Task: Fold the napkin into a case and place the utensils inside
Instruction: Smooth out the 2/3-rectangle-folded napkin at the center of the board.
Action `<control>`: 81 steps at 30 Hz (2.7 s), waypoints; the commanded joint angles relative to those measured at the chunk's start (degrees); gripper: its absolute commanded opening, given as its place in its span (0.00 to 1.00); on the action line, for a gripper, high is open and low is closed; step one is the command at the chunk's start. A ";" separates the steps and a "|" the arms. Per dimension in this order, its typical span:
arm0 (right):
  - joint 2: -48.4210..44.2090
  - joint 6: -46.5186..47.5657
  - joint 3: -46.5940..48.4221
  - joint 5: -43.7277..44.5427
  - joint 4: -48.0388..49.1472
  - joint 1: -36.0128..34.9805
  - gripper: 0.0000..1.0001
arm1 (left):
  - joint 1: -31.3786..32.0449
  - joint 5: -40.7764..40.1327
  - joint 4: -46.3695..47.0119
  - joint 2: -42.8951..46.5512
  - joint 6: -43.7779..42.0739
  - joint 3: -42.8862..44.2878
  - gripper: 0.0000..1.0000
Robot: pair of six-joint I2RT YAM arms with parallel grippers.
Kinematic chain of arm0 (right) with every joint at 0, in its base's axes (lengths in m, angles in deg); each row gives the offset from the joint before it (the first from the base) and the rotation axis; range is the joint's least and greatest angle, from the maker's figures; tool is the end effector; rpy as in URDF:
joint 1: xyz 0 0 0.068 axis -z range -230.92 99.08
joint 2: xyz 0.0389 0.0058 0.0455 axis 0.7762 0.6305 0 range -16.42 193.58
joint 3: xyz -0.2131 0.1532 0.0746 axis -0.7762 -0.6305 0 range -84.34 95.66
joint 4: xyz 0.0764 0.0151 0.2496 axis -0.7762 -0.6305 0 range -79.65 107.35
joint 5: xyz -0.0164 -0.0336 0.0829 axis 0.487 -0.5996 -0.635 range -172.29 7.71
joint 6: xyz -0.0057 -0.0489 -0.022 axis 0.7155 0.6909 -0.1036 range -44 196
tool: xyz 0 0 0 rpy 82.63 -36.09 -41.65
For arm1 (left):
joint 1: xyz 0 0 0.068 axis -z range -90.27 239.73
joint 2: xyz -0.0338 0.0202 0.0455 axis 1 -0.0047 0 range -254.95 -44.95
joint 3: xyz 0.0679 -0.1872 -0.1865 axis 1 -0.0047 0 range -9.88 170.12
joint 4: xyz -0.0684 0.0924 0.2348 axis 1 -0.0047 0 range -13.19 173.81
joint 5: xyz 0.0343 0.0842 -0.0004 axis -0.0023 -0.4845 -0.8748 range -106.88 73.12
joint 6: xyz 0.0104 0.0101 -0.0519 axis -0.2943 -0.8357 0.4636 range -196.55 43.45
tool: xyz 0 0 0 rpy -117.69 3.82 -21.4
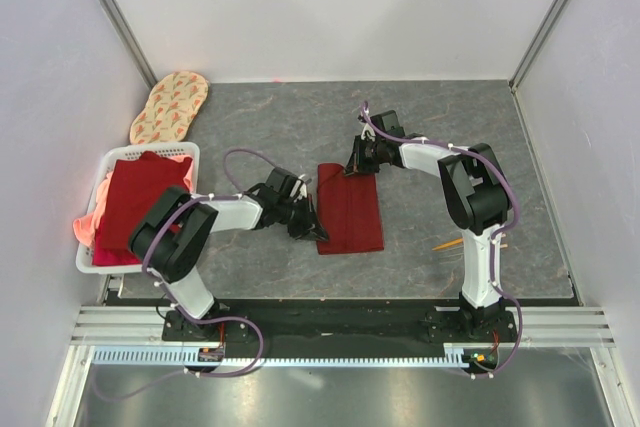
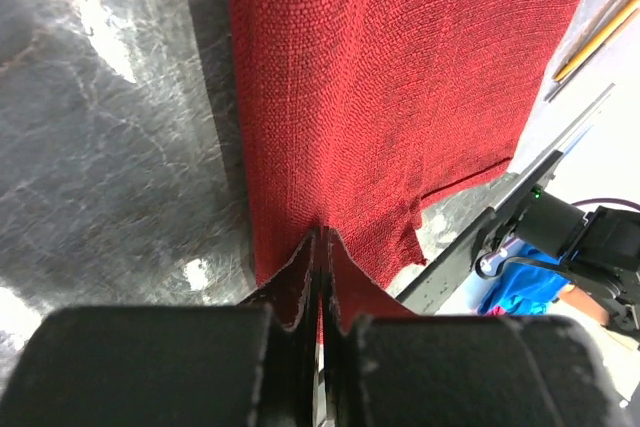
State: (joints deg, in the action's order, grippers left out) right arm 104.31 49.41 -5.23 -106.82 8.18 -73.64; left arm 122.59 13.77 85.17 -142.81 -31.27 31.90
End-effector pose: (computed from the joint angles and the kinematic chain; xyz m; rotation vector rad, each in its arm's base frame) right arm 0.4049 0.1856 0.1402 -0.1118 2.5584 0.8839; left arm 0.2448 -0.1797 0.1199 -0.0597 2.7783 -1.1438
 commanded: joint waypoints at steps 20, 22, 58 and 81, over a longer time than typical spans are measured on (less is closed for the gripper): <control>-4.27 1.63 3.24 1.24 -6.56 -0.57 0.10 | -7.81 -0.86 -3.66 -12.16 1.83 22.38 0.02; -4.71 1.89 3.59 1.24 -6.91 -0.83 0.11 | -7.81 -1.12 -3.13 -13.05 1.83 22.21 0.02; -23.53 -8.13 -22.79 0.02 5.66 -14.19 0.00 | 1.15 -4.11 -2.33 16.13 5.96 -5.92 0.02; -7.24 -4.09 -9.24 -4.48 5.40 -11.38 0.00 | 4.05 -7.45 0.93 12.32 5.35 -11.02 0.02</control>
State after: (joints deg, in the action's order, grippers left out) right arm 98.30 42.41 -17.25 -111.48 13.49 -85.00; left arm 125.61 10.74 89.13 -133.41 -25.17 21.50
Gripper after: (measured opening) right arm 0.007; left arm 0.025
